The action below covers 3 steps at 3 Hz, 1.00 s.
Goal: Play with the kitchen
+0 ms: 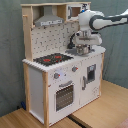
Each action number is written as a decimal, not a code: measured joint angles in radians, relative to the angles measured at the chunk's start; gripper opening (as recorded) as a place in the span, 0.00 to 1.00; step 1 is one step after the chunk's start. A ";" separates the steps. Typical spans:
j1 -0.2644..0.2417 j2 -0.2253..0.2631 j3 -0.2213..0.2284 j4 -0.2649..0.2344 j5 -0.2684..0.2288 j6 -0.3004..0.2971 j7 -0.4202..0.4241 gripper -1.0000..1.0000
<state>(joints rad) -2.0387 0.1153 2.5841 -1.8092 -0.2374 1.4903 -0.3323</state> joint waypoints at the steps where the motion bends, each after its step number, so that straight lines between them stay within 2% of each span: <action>1: -0.005 0.055 0.000 -0.069 -0.036 0.050 0.026 0.00; 2: -0.024 0.115 -0.005 -0.099 -0.093 0.104 0.043 0.00; 3: -0.047 0.094 -0.024 -0.090 -0.113 0.195 0.037 0.00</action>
<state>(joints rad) -2.0859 0.2092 2.5603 -1.8989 -0.3503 1.6848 -0.2955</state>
